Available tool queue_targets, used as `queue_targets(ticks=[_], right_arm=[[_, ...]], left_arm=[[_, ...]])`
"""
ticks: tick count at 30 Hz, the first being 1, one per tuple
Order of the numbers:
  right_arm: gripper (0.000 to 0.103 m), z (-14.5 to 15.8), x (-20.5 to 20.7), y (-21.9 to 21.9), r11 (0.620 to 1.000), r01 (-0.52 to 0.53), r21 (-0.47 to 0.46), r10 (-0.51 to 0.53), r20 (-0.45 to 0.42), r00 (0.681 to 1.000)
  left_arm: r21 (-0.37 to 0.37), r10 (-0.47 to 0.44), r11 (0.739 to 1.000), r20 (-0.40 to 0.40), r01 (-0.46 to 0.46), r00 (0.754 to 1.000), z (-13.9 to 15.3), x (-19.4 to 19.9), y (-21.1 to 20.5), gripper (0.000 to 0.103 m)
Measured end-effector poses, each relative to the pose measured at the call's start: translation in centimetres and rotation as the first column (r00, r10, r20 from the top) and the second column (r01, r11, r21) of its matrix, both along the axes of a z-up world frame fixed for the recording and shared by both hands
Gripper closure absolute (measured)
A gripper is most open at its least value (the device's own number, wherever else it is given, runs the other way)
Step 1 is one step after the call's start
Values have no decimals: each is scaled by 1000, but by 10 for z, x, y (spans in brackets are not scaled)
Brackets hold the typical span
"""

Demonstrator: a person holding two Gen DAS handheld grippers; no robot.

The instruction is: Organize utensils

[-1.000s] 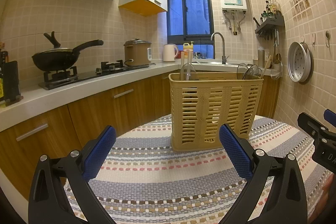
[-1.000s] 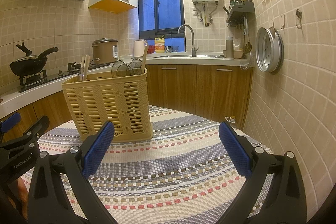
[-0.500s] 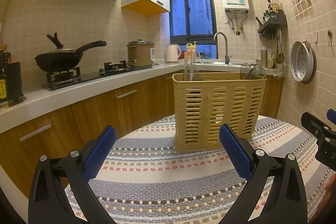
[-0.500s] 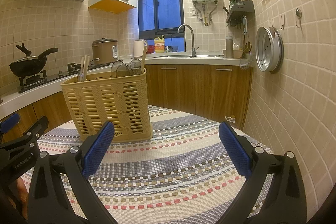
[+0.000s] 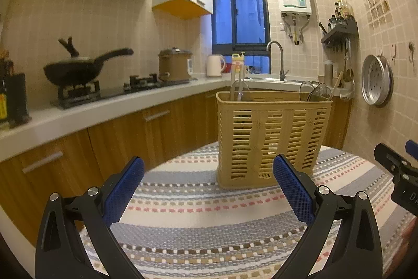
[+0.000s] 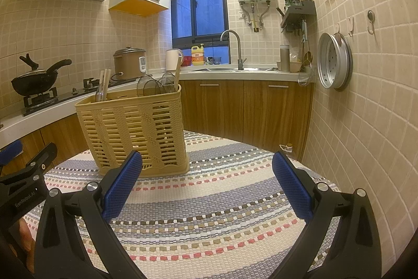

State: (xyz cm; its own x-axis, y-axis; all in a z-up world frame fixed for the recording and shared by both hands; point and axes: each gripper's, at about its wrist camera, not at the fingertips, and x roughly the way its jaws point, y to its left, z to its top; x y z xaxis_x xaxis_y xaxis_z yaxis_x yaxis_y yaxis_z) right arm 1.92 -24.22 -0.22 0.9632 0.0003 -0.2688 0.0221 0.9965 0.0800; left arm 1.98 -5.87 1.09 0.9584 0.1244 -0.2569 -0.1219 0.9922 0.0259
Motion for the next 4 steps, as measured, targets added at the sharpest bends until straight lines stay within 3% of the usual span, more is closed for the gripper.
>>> queue_targets(ticks=[4], right_arm=[[8,-2,-1,0,1000,2,3,-2,-1,1000]], left_arm=[[-13,12,1000,-8,-13,1000,-1,2,3,7]])
